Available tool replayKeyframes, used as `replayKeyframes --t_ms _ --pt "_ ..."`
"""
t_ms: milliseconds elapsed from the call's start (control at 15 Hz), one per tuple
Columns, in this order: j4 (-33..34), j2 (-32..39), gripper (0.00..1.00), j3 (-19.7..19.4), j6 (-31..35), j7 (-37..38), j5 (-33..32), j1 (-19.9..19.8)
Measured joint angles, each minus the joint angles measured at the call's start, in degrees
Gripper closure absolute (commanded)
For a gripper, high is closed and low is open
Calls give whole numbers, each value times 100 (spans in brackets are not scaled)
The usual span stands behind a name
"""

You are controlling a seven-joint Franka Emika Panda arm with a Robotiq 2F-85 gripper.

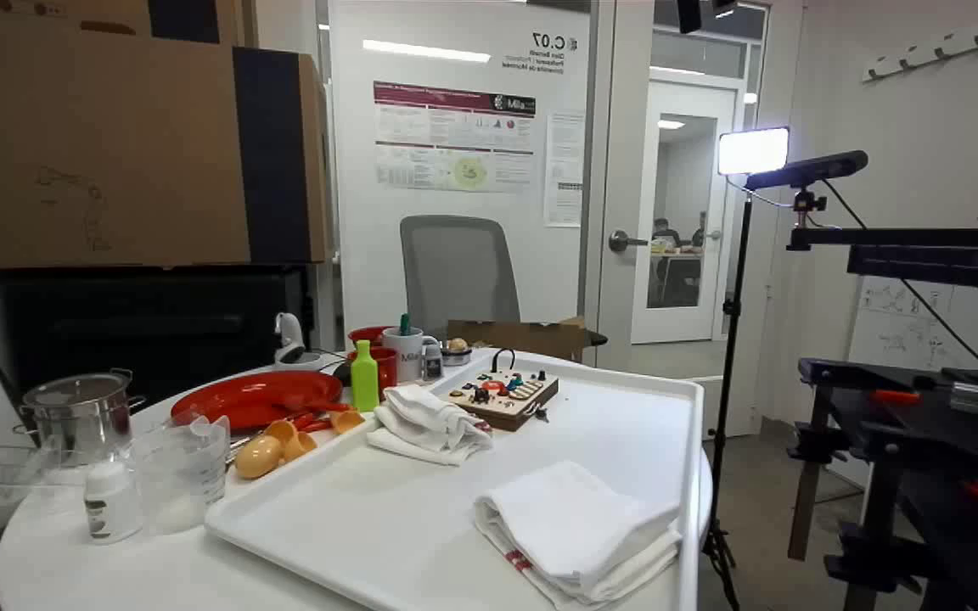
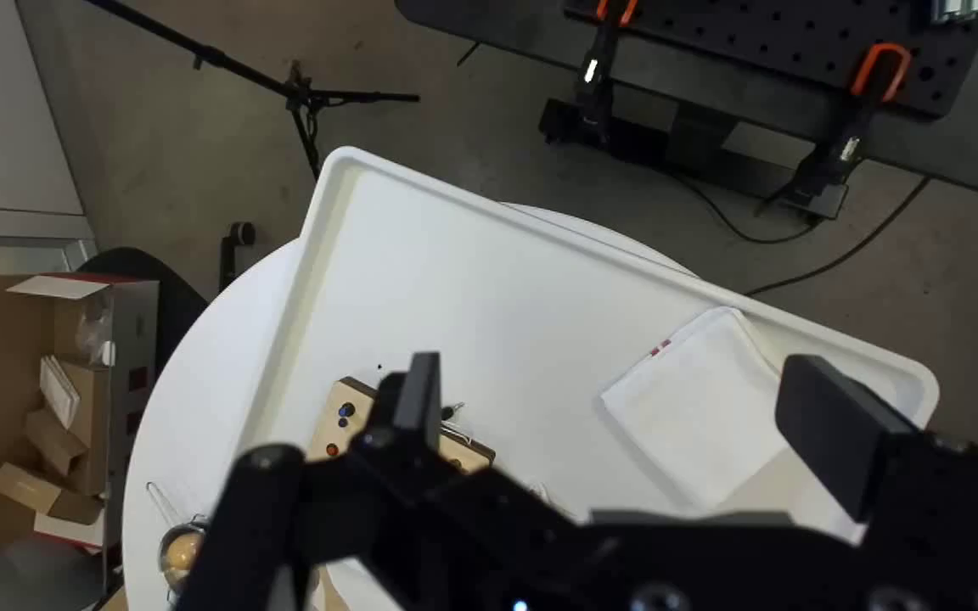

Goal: Push a button on the board

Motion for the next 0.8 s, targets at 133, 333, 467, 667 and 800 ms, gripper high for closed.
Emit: replayKeyframes --t_ms 133,333,467,667,800 --pt "-1 0 0 -10 2 2 0 11" --pt "1 37 0 -91 182 95 143 57" --pt "11 158 0 -179 419 258 359 56" --pt "32 494 0 -313 899 669 545 -1" --pt "59 795 0 -366 1259 1030 544 -111"
